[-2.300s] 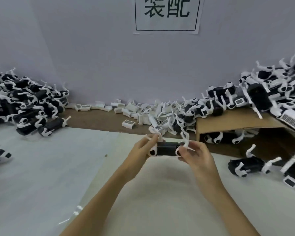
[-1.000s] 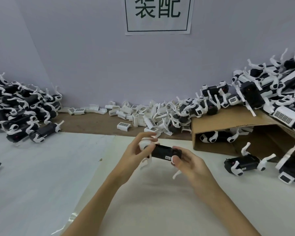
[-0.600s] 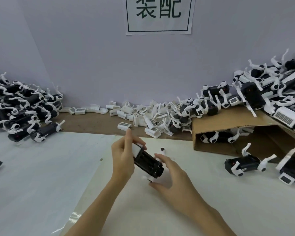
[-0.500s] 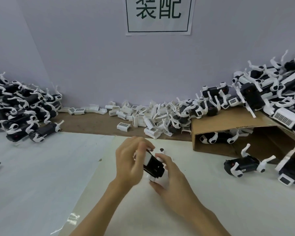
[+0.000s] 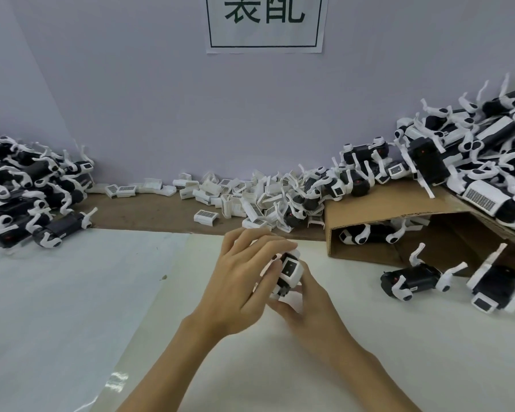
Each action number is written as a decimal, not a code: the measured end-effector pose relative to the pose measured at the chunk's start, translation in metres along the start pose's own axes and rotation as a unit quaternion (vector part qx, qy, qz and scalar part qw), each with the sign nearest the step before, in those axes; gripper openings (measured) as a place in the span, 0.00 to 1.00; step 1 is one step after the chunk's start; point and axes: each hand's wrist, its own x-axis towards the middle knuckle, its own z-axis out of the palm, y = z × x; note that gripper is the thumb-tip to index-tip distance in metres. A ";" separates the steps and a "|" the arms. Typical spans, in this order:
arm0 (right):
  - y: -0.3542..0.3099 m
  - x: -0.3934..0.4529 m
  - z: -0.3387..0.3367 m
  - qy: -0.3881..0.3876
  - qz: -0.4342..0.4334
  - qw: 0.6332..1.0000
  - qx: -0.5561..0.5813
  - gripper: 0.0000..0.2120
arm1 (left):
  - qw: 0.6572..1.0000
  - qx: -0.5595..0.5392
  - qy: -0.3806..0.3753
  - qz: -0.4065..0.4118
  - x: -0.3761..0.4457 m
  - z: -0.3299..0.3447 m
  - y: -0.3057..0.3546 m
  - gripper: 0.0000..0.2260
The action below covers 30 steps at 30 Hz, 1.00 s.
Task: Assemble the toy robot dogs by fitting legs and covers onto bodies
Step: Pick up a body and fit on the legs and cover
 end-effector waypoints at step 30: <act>-0.037 -0.018 0.019 0.083 -0.033 0.995 -0.035 0.30 | 0.744 -0.406 0.215 -0.485 -0.002 -0.006 -0.030 0.33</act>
